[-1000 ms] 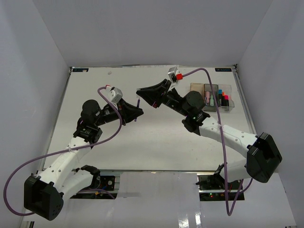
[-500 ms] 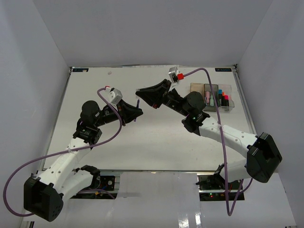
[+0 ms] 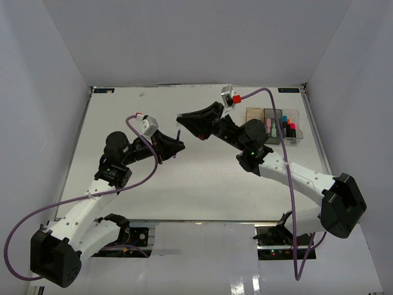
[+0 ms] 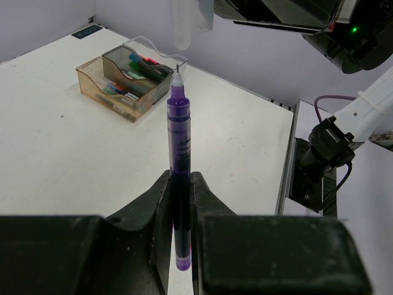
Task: Sort the stationery into containers
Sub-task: Close the pen cap on the pen.
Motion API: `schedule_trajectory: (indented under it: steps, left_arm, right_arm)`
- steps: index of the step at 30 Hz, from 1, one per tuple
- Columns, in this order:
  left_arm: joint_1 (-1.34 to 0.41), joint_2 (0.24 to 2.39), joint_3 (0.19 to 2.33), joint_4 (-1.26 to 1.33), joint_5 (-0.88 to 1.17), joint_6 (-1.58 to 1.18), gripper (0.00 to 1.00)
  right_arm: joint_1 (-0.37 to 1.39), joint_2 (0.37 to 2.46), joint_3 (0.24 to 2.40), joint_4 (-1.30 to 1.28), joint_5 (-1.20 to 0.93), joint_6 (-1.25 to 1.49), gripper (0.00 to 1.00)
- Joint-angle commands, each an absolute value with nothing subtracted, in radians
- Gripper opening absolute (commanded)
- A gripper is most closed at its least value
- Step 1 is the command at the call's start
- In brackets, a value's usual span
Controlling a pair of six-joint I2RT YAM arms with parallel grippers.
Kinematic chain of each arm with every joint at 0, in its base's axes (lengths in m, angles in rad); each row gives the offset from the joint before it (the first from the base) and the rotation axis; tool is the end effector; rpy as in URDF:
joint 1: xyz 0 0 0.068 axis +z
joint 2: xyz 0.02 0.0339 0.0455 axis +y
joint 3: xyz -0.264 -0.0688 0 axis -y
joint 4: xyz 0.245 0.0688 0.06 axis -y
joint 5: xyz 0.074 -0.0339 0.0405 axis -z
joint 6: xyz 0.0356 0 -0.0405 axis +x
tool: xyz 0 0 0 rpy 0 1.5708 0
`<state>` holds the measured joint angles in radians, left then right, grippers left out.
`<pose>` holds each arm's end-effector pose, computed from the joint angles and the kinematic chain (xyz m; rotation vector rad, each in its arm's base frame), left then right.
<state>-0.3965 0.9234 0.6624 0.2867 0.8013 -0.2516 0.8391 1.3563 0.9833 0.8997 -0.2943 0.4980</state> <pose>0.1854 -0.1053 0.3214 0.7733 1.4767 -1.1133 0.1976 0.2355 0.3924 -0.4790 1.0649 1.3499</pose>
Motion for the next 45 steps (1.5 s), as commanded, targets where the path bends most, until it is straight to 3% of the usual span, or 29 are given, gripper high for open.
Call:
schedule_trajectory:
  steps: [1, 39, 45]
  left_arm:
    - [-0.402, 0.894, 0.658, 0.313, 0.807, -0.239, 0.0]
    - [-0.405, 0.859, 0.603, 0.532, 0.781, -0.331, 0.0]
    - [-0.405, 0.882, 0.676, 0.574, 0.776, -0.333, 0.0]
  right_arm:
    - [0.844, 1.333, 0.966, 0.969, -0.29, 0.5, 0.08]
    - [0.867, 1.345, 0.897, 1.009, -0.313, 0.538, 0.08]
    - [0.868, 1.295, 0.891, 0.948, -0.319, 0.499, 0.08]
